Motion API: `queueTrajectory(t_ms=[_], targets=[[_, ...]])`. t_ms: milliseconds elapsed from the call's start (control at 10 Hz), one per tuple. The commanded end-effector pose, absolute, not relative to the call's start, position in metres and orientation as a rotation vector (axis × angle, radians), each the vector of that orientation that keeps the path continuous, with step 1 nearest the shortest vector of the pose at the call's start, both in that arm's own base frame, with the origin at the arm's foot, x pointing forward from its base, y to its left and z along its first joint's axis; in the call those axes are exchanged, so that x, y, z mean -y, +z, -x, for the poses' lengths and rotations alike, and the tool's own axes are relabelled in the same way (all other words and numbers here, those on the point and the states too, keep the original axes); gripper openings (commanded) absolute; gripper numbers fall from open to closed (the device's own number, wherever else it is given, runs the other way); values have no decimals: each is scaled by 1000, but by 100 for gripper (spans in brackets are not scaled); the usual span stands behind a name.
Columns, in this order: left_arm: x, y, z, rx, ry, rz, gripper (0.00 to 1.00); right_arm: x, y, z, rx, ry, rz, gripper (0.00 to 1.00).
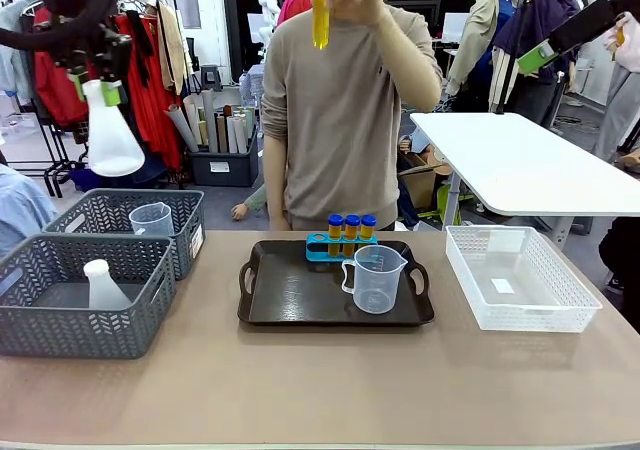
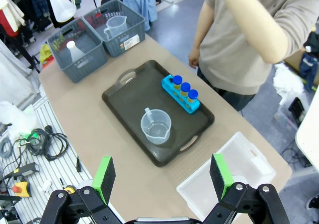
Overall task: Prepare the laboratory tools.
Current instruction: Pick up one Small flask and place it on the Handle tray.
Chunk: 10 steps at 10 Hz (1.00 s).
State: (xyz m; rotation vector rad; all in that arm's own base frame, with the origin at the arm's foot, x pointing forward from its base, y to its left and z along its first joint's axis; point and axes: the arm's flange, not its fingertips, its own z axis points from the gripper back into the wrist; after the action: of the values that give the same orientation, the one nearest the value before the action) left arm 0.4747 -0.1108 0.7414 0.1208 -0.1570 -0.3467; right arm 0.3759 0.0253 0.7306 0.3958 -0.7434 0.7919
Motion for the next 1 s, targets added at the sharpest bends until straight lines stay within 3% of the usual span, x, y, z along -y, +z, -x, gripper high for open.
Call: queueTrajectory(t_ms=[0, 900], targets=[[124, 752, -490, 161, -400, -141, 0, -25, 732, -375, 746, 799, -400, 100], [151, 735, -504, 158, -425, -95, 0, -25, 732, -375, 746, 799, -400, 100]])
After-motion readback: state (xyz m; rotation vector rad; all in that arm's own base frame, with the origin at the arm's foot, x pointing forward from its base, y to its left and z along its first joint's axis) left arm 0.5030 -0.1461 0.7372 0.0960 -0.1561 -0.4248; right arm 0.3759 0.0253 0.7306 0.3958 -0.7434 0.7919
